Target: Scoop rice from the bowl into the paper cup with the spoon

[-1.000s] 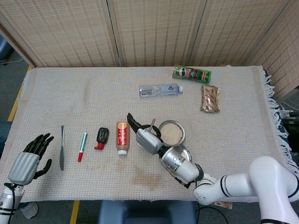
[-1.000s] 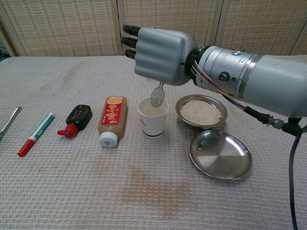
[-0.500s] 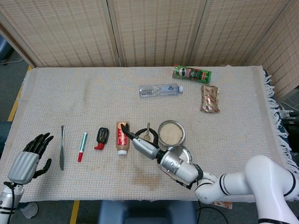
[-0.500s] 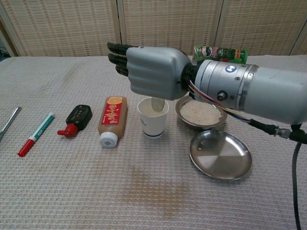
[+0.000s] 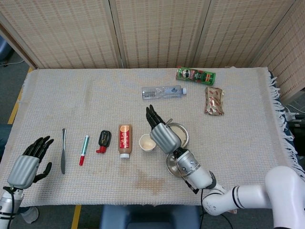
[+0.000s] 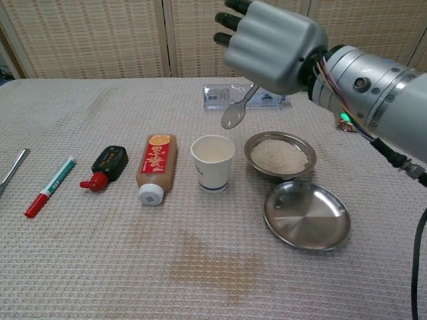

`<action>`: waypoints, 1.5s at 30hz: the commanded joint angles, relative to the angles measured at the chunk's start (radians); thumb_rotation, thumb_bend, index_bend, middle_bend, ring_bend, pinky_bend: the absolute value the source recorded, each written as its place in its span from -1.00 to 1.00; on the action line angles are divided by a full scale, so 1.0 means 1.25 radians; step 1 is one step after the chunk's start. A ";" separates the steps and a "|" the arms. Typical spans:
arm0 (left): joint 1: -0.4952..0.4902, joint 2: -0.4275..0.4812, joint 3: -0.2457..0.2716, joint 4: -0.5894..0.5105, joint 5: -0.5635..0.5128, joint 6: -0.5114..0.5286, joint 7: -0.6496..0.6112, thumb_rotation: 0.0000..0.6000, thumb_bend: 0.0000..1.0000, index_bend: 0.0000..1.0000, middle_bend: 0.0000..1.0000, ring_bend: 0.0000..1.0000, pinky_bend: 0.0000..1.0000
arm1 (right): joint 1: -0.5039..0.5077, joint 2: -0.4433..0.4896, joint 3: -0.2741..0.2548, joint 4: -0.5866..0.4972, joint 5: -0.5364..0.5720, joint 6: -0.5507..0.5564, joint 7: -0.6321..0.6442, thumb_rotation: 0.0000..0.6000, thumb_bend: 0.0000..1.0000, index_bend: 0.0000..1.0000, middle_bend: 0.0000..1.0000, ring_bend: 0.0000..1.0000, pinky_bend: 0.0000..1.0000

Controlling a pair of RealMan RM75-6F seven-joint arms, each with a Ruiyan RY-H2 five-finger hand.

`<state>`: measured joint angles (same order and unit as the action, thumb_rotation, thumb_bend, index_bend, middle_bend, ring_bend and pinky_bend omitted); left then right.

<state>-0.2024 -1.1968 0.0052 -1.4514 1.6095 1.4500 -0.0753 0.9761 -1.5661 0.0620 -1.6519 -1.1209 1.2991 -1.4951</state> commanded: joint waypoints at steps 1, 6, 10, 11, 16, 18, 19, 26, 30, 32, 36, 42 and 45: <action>0.002 0.000 0.000 -0.003 0.002 0.004 0.003 1.00 -0.04 -1.00 -1.00 -1.00 -0.64 | -0.134 0.029 0.075 -0.090 0.143 0.020 0.315 1.00 -0.19 0.43 -0.72 -1.00 -1.00; 0.002 -0.001 0.002 -0.006 0.002 0.002 0.010 1.00 -0.04 -1.00 -1.00 -1.00 -0.64 | -0.211 0.096 0.028 -0.124 0.129 -0.037 0.515 1.00 -0.19 0.44 -0.70 -1.00 -1.00; 0.002 -0.003 0.002 -0.008 0.004 0.000 0.016 1.00 -0.04 -1.00 -1.00 -1.00 -0.64 | -0.254 0.118 -0.037 -0.123 0.083 -0.057 0.575 1.00 -0.19 0.45 -0.69 -1.00 -1.00; 0.001 -0.004 0.002 -0.007 0.002 -0.002 0.017 1.00 -0.04 -1.00 -1.00 -1.00 -0.64 | -0.260 0.119 -0.049 -0.120 0.071 -0.061 0.581 1.00 -0.19 0.45 -0.69 -1.00 -1.00; -0.003 -0.007 0.000 -0.006 -0.004 -0.013 0.022 1.00 -0.04 -1.00 -1.00 -1.00 -0.64 | -0.280 0.095 -0.097 -0.077 0.028 -0.078 0.575 1.00 -0.19 0.44 -0.69 -1.00 -1.00; -0.003 -0.007 0.001 -0.005 -0.004 -0.015 0.023 1.00 -0.04 -1.00 -1.00 -1.00 -0.64 | -0.282 0.078 -0.101 -0.052 0.031 -0.090 0.570 1.00 -0.19 0.43 -0.69 -1.00 -1.00; -0.004 -0.007 0.002 -0.005 -0.003 -0.015 0.024 1.00 -0.04 -1.00 -1.00 -1.00 -0.64 | -0.281 0.066 -0.099 -0.039 0.034 -0.098 0.569 1.00 -0.19 0.43 -0.69 -1.00 -1.00; -0.002 -0.006 0.000 -0.003 -0.004 -0.010 0.018 1.00 -0.04 -1.00 -1.00 -1.00 -0.64 | -0.278 0.026 -0.087 0.004 0.039 -0.116 0.540 1.00 -0.19 0.36 -0.69 -1.00 -1.00; -0.004 -0.005 0.001 -0.001 -0.004 -0.015 0.014 1.00 -0.04 -1.00 -1.00 -1.00 -0.63 | -0.280 0.024 -0.085 0.000 0.048 -0.118 0.519 1.00 -0.19 0.22 -0.69 -1.00 -1.00; -0.004 -0.006 0.001 0.000 -0.004 -0.015 0.012 1.00 -0.04 -1.00 -1.00 -1.00 -0.63 | -0.281 0.026 -0.086 -0.005 0.058 -0.120 0.502 1.00 -0.19 0.13 -0.69 -1.00 -1.00; -0.004 -0.006 0.001 0.001 -0.001 -0.012 0.009 1.00 -0.04 -1.00 -1.00 -1.00 -0.63 | -0.282 0.032 -0.085 -0.017 0.065 -0.123 0.489 1.00 -0.19 0.02 -0.69 -1.00 -1.00; -0.002 -0.006 0.002 -0.002 0.002 -0.008 0.013 1.00 -0.04 -1.00 -1.00 -1.00 -0.63 | -0.289 0.044 -0.085 -0.037 0.053 -0.117 0.493 1.00 -0.21 -0.07 -0.69 -1.00 -1.00; 0.000 -0.005 0.003 -0.004 0.004 -0.004 0.015 1.00 -0.04 -1.00 -1.00 -1.00 -0.62 | -0.296 0.057 -0.086 -0.055 0.040 -0.107 0.502 1.00 -0.27 -0.12 -0.69 -1.00 -1.00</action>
<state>-0.2031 -1.2032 0.0087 -1.4559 1.6140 1.4446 -0.0571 0.6102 -1.5011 -0.0452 -1.7137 -1.0652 1.1595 -0.8723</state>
